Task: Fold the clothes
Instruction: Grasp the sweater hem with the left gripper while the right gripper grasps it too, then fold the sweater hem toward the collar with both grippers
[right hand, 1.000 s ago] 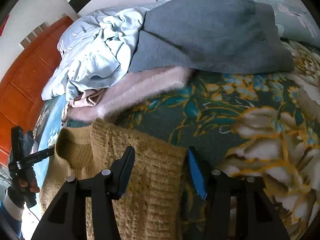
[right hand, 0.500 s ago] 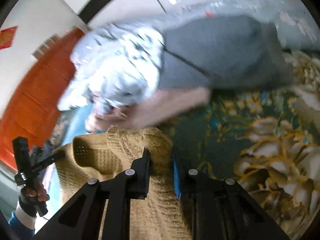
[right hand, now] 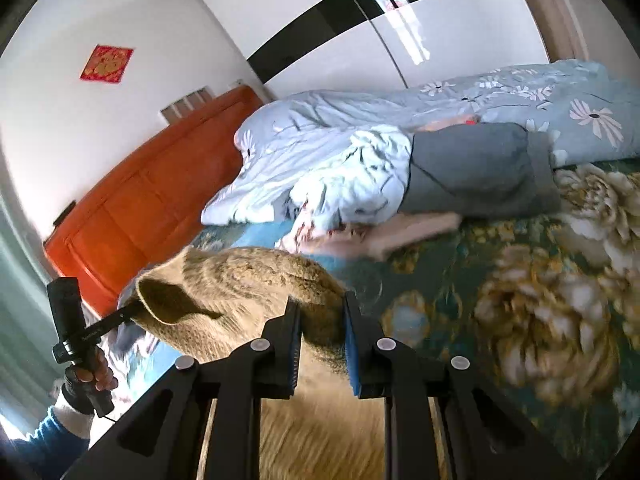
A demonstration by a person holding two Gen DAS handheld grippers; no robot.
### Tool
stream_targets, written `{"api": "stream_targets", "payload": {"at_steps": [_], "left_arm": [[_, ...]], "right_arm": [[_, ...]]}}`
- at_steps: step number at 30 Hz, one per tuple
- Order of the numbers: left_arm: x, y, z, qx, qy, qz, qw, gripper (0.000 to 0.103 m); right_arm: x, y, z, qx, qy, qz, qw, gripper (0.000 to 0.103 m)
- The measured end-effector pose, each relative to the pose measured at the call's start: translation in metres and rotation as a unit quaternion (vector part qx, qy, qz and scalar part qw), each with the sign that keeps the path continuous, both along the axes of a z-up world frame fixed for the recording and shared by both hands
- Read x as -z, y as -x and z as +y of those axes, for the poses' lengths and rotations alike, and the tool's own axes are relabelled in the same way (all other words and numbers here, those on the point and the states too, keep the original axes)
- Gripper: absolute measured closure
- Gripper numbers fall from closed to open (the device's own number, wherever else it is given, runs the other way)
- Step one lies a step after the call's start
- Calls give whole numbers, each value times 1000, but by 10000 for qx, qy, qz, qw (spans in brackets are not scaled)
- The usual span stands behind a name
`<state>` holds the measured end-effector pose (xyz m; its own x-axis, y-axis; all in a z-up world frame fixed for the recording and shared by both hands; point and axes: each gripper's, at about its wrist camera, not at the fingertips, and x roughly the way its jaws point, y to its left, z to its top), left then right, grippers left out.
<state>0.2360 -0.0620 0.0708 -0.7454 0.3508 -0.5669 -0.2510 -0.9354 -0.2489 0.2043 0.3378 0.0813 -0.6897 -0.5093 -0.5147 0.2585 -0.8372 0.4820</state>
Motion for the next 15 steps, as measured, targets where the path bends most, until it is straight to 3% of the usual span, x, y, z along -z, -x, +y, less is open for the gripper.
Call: {"api": "stream_targets", "payload": {"at_steps": [5,7,15], "left_arm": [[23,-63,6,-125,98,-213,9996,90],[34,-85,6,-196,-139,-281,9993,90],[86,-138,14,-477,-246,-785,9955,88]], "right_arm": [[13,-56,-1,-32,-78,-268,9996,83],[18,-78,-1,-40,-109,-378,9992,83],[65,-148,3,-88,-364,-1014,9941,83]]}}
